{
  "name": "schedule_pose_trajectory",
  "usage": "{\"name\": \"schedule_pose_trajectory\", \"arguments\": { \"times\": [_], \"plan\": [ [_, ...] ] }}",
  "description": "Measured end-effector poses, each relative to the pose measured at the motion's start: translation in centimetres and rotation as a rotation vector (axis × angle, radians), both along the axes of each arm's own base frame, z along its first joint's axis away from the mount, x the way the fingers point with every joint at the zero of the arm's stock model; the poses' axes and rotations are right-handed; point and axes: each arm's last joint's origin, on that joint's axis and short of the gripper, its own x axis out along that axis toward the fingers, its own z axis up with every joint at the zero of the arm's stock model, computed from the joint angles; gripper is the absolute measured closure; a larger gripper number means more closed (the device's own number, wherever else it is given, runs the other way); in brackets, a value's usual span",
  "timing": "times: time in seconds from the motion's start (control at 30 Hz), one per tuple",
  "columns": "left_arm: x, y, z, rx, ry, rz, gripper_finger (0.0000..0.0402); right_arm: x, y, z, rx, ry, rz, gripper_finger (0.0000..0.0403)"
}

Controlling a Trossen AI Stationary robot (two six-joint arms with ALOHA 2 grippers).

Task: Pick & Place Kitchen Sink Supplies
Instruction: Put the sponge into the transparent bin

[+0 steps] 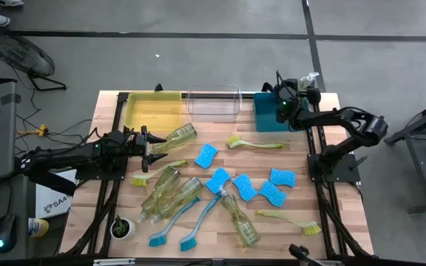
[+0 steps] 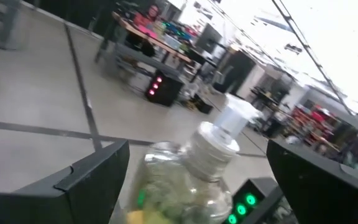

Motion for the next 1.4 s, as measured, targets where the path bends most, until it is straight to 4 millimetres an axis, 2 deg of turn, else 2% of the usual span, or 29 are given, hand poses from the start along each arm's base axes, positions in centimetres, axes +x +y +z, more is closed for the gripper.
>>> {"name": "schedule_pose_trajectory", "arguments": {
  "times": [0.27, 0.6, 0.83, 0.97, 1.17, 1.4],
  "plan": [
    [0.0, 0.0, 0.0, 0.000, 0.000, 0.000, 0.0122, 2.7, 3.1, 1.1, 0.005, 0.042, 0.158, 0.0029],
    [0.0, 0.0, 0.0, 0.000, 0.000, 0.000, 0.0122, 5.5, 8.2, 1.9, 0.002, 0.078, 0.375, 0.0029],
    [0.0, 0.0, 0.0, 0.000, 0.000, 0.000, 0.0122, 6.7, 11.5, 1.8, 0.012, 0.105, 0.487, 0.0029],
    [0.0, 0.0, 0.0, 0.000, 0.000, 0.000, 0.0122, 7.0, 13.4, 1.4, 0.057, 0.178, 0.485, 0.0029],
    [0.0, 0.0, 0.0, 0.000, 0.000, 0.000, 0.0122, 7.7, 16.4, 1.0, 0.072, 0.260, 0.591, 0.0029],
    [0.0, 0.0, 0.0, 0.000, 0.000, 0.001, 0.0122, 9.0, 19.3, 1.8, 0.052, 0.239, 0.697, 0.0029]
  ]
}}
